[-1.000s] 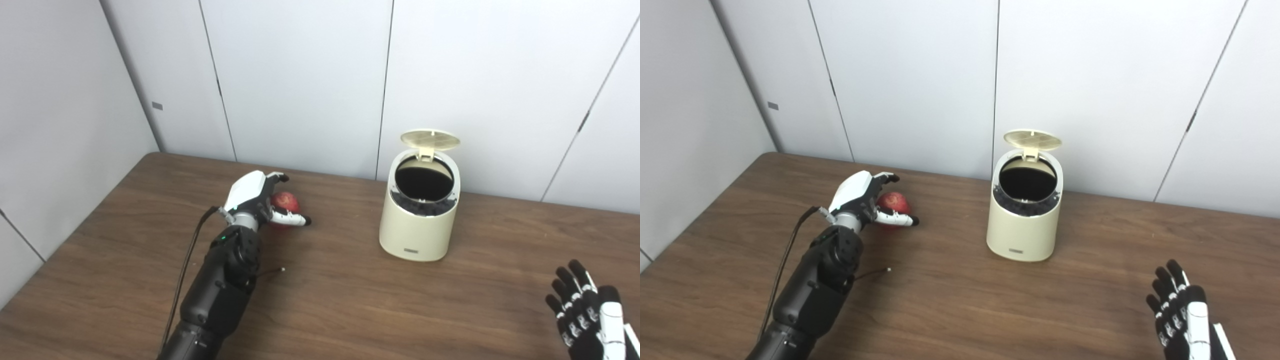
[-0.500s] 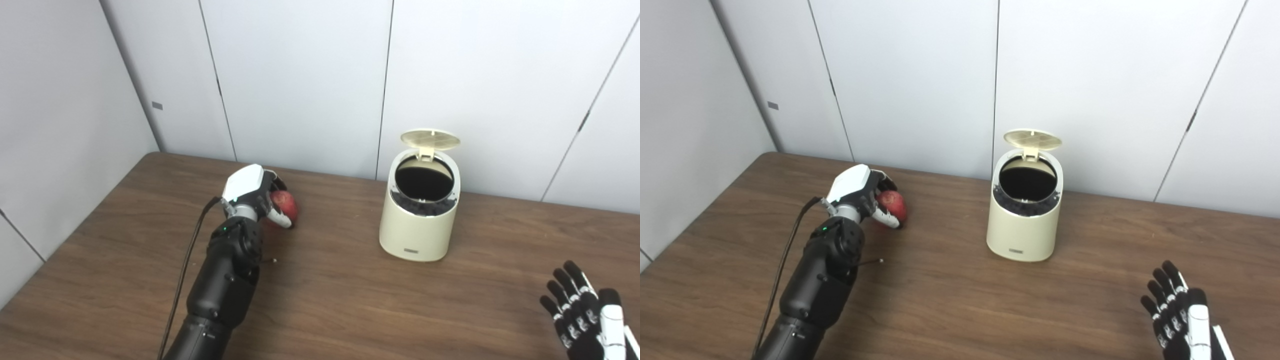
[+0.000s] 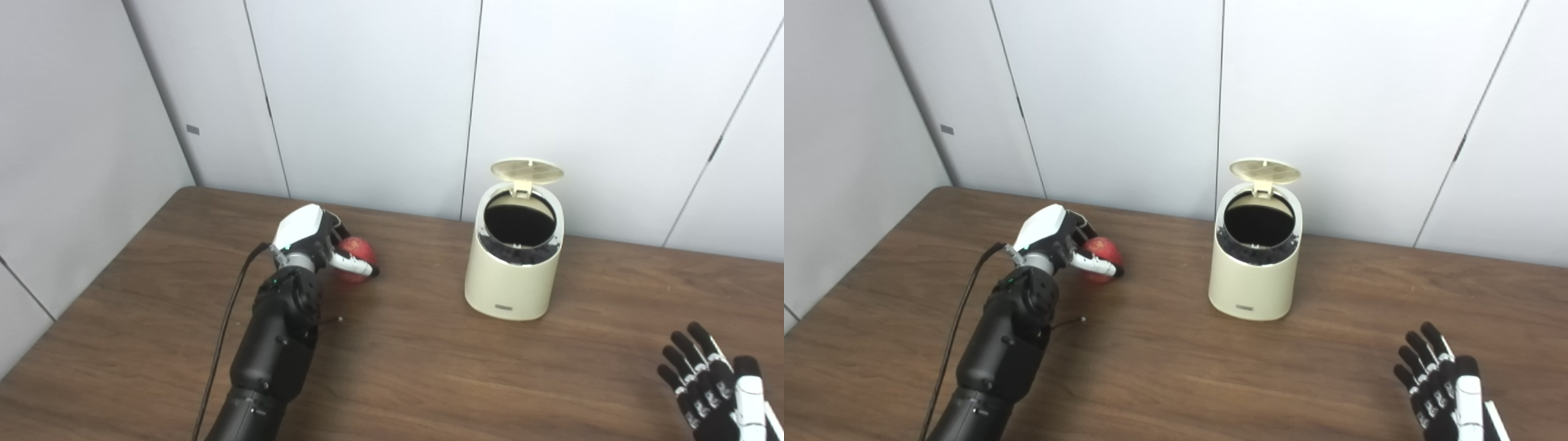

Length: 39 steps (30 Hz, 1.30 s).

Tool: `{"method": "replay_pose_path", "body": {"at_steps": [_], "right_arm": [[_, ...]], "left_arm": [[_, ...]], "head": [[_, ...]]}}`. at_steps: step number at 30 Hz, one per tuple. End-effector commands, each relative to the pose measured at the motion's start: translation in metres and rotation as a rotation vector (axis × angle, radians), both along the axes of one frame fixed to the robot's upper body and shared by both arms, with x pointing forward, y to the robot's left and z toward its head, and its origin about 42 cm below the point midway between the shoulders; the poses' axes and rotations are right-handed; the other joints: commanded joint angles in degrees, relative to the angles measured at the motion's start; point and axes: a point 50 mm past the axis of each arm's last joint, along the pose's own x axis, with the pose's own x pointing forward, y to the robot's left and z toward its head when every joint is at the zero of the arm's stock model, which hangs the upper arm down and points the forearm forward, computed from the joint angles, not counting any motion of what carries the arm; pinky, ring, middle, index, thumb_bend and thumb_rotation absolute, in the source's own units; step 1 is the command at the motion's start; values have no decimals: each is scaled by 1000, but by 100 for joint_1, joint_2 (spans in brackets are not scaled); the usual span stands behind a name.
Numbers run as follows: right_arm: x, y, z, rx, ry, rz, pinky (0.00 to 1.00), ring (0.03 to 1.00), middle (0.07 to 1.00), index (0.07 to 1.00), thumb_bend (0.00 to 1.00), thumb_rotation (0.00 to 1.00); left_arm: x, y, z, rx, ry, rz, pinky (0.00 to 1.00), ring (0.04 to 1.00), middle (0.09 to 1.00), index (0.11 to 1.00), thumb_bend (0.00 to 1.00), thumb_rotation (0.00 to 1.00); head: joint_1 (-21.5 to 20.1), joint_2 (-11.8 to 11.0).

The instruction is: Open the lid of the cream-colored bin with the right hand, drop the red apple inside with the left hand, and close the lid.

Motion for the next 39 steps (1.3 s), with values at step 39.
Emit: {"method": "replay_pose_path", "body": {"at_steps": [39], "right_arm": [[0,25,-15,-56,-40,-41,943,940,926,901,505,920]], "left_arm": [[-31,-98,103,-196,-607,-276,380,444,485,472,479,0]], "head": [[-1673,-782]]}}
